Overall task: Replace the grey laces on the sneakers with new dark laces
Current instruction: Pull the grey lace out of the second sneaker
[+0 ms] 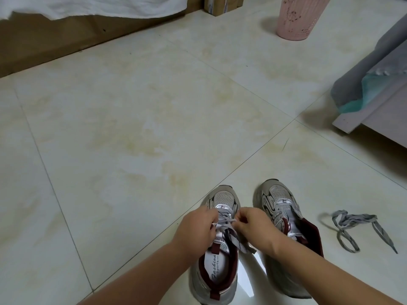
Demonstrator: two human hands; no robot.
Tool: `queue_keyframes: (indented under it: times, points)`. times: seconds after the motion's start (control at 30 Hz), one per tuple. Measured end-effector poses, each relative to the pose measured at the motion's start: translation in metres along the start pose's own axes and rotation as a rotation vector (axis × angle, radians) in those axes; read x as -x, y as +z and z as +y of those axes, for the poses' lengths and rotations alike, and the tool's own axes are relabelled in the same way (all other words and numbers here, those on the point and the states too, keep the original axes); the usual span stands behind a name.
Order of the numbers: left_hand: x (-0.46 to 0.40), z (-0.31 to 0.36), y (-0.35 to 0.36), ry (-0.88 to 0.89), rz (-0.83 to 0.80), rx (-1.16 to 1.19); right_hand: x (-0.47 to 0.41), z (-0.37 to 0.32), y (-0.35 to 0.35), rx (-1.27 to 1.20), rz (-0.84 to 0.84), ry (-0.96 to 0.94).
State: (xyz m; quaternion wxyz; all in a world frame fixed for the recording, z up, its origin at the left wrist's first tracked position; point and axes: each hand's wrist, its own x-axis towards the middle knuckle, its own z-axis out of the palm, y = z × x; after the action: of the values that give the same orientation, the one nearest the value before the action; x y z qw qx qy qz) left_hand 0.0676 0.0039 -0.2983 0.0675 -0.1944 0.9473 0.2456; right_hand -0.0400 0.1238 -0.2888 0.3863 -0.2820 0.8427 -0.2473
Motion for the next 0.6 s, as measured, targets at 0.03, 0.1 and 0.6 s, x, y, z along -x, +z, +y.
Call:
queue_keyframes:
  times: [0.03, 0.1, 0.6]
  points:
    - [0.000, 0.000, -0.001, 0.008, -0.021, -0.012, 0.002, -0.003, -0.004, 0.145, -0.003, -0.055]
    - [0.000, 0.000, -0.002, 0.025, -0.050, -0.027, 0.002, -0.011, -0.010, 0.536, 0.138, -0.227]
    - [0.001, 0.001, 0.003, 0.016, -0.015, 0.003, 0.004, -0.007, -0.017, 0.515, 0.121, 0.011]
